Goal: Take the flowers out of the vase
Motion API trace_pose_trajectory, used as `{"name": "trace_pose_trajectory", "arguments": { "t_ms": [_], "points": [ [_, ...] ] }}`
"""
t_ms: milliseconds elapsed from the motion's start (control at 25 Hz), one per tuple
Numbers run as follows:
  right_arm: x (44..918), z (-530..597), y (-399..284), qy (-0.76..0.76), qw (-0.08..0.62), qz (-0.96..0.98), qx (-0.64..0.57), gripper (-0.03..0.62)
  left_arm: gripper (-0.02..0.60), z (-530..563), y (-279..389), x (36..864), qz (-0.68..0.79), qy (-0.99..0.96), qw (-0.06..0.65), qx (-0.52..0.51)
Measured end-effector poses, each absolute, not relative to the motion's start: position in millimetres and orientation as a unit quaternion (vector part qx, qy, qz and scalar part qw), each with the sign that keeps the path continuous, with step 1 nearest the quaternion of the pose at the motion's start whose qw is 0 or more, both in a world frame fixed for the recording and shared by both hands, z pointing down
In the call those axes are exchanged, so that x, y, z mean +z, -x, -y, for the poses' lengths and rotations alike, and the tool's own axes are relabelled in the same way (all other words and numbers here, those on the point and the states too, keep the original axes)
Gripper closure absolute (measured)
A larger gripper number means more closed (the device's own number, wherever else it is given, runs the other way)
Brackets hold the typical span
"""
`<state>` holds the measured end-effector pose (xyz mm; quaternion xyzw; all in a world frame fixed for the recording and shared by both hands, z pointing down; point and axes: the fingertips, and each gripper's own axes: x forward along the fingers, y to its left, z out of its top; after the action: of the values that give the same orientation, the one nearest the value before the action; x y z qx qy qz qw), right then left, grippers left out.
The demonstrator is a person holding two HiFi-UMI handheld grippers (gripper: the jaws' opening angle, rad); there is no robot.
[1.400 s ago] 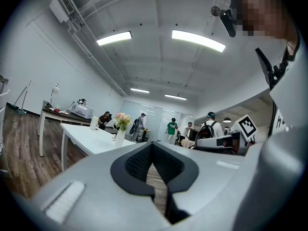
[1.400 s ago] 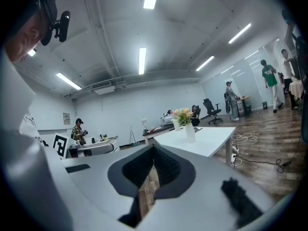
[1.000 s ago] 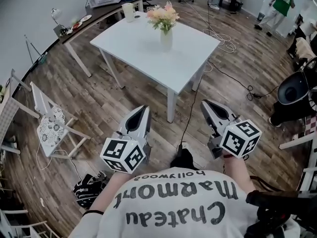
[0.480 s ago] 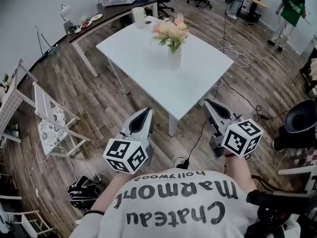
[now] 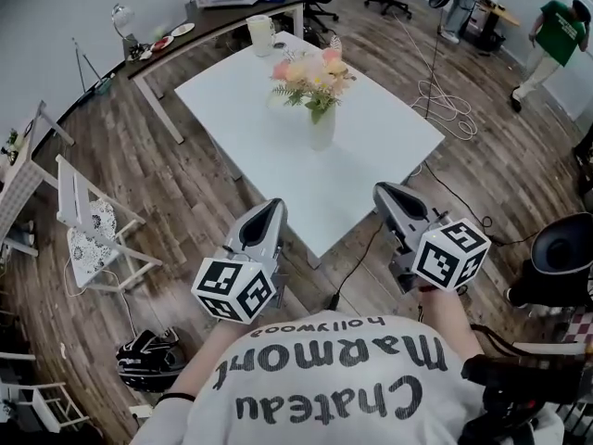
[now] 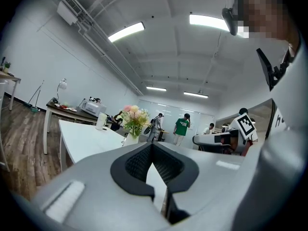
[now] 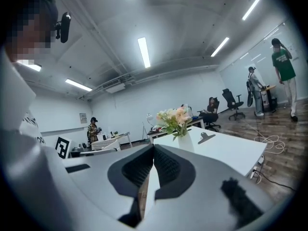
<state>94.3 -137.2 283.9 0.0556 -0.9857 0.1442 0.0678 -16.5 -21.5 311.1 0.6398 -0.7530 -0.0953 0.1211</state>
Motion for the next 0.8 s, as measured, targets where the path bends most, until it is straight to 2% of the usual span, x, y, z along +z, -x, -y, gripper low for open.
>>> {"name": "trace_pose_trajectory", "arguments": {
  "t_ms": [800],
  "points": [
    [318.7,185.5,-44.8,-0.005,0.084,0.982,0.169,0.579,0.577,109.8,34.8,342.9,0.748,-0.642,0.149,-0.084]
  ]
}}
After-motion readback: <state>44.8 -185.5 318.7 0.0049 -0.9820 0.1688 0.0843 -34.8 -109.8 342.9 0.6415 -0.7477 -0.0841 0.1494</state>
